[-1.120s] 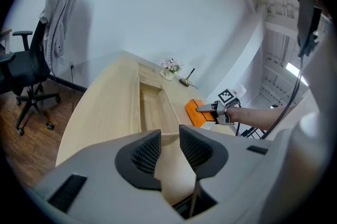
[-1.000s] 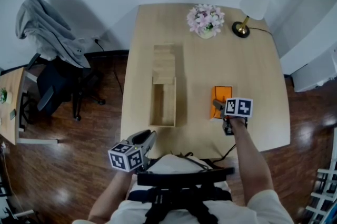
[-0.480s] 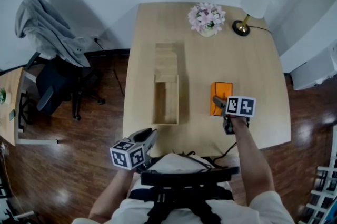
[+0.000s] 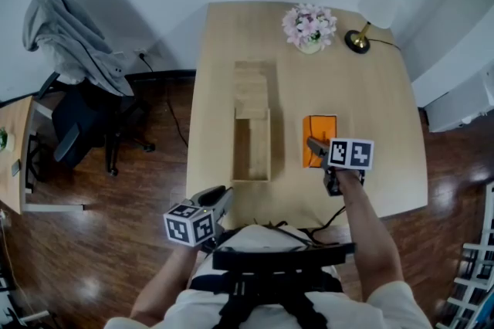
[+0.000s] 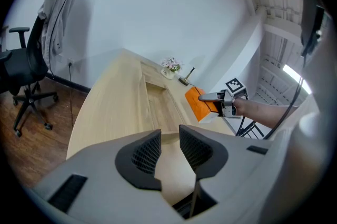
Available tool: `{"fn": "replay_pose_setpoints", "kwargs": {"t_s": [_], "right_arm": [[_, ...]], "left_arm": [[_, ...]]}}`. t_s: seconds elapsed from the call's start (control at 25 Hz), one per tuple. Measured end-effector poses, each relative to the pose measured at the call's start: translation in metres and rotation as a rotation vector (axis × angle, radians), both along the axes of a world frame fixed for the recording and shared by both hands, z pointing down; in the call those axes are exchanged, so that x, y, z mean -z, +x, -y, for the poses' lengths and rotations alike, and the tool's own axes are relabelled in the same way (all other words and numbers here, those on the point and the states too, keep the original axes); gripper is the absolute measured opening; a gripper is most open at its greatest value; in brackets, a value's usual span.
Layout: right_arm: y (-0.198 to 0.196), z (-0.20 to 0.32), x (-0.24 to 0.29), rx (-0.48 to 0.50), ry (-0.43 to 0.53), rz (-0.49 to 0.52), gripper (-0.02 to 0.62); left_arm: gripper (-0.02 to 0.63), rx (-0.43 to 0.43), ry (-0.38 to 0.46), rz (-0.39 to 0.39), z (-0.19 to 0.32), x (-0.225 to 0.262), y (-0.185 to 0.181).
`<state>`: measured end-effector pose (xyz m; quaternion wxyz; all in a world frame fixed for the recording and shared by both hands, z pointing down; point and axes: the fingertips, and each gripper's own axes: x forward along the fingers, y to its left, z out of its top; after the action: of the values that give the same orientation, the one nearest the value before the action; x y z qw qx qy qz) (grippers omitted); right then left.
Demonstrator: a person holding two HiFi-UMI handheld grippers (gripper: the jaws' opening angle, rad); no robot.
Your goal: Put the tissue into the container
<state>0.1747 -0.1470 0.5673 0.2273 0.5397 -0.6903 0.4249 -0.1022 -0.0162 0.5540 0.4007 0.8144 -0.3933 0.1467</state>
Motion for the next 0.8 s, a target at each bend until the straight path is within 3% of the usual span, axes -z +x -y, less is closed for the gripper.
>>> {"fn": "replay_pose_setpoints", "kwargs": {"t_s": [0.8], "right_arm": [[-0.058, 0.000, 0.015, -0.001, 0.020, 0.028, 0.385]], "left_arm": [[0.112, -0.040, 0.027, -0.018, 0.019, 0.004, -0.033]]}}
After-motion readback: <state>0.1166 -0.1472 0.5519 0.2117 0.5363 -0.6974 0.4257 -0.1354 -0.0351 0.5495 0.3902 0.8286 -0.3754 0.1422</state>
